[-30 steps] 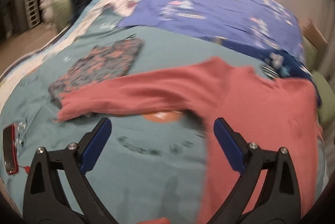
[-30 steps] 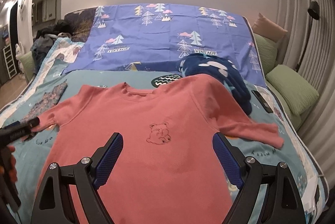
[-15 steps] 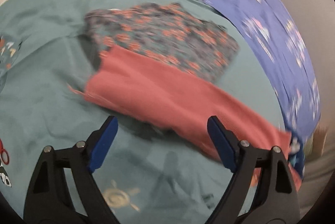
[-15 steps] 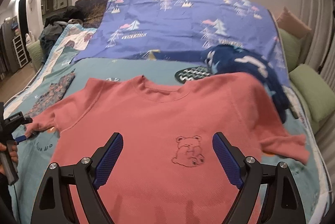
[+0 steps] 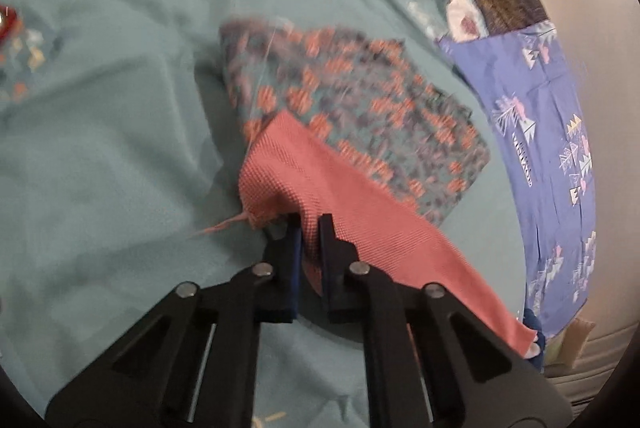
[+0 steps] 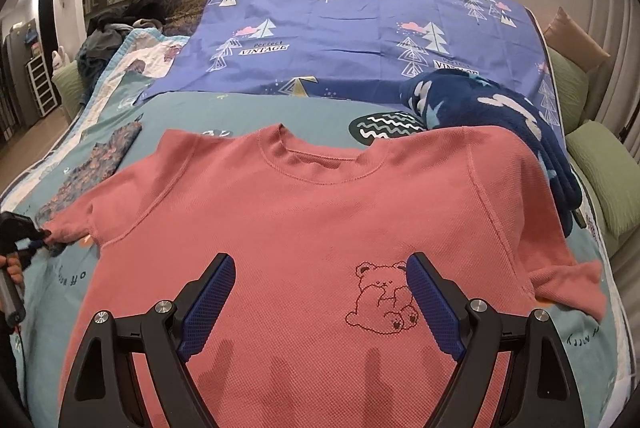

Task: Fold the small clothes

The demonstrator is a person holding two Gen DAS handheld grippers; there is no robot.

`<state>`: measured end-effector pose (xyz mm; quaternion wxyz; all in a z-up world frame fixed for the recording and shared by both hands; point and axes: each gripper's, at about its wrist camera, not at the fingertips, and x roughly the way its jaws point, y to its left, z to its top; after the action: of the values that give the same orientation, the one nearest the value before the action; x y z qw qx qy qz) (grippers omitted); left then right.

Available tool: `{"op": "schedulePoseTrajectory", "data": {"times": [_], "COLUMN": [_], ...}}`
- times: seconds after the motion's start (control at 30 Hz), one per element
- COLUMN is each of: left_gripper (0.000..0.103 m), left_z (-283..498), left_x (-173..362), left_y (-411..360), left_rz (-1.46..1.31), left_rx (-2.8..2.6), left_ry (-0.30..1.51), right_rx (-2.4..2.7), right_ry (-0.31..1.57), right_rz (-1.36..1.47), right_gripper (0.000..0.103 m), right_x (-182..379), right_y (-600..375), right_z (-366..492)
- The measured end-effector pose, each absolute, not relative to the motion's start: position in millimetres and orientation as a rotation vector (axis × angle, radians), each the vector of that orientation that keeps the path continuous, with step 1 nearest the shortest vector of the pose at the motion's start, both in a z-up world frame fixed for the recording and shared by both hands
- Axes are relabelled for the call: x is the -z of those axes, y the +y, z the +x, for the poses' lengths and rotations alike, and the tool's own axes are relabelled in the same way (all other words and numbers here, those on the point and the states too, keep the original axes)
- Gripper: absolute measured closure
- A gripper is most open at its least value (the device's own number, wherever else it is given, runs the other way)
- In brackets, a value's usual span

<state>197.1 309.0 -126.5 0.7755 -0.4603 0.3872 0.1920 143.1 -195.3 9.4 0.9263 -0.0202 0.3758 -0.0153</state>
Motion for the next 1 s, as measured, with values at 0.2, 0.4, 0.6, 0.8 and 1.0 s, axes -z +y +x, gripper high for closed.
{"op": "schedulePoseTrajectory", "data": {"times": [0.2,0.4,0.6,0.8,1.0], "left_gripper": [0.098,0.098,0.098,0.098,0.098], "left_z": [210.9,235.0,254.1,242.4,208.5], "left_x": [59.9,5.1,-39.0,-47.1,-15.4], "left_y": [280.0,227.8,118.5,-33.4,-131.1], "left_rz": [-0.786,-0.661,-0.489,-0.257,-0.113], "left_rx": [-0.383,-0.231,0.051,0.375,0.619], "left_ry": [0.722,0.671,0.659,0.707,0.824], "right_rx": [0.036,0.059,0.093,0.12,0.157], "right_ry": [0.759,0.749,0.738,0.729,0.743], "right_rz": [-0.028,0.01,0.029,0.086,0.15], "right_gripper": [0.014,0.014,0.014,0.014,0.014], "right_x": [-11.5,-14.3,-16.1,-18.0,-13.3], "right_y": [-203.0,-220.9,-241.1,-266.5,-297.4], "right_z": [137.5,126.3,117.8,107.5,97.9]}}
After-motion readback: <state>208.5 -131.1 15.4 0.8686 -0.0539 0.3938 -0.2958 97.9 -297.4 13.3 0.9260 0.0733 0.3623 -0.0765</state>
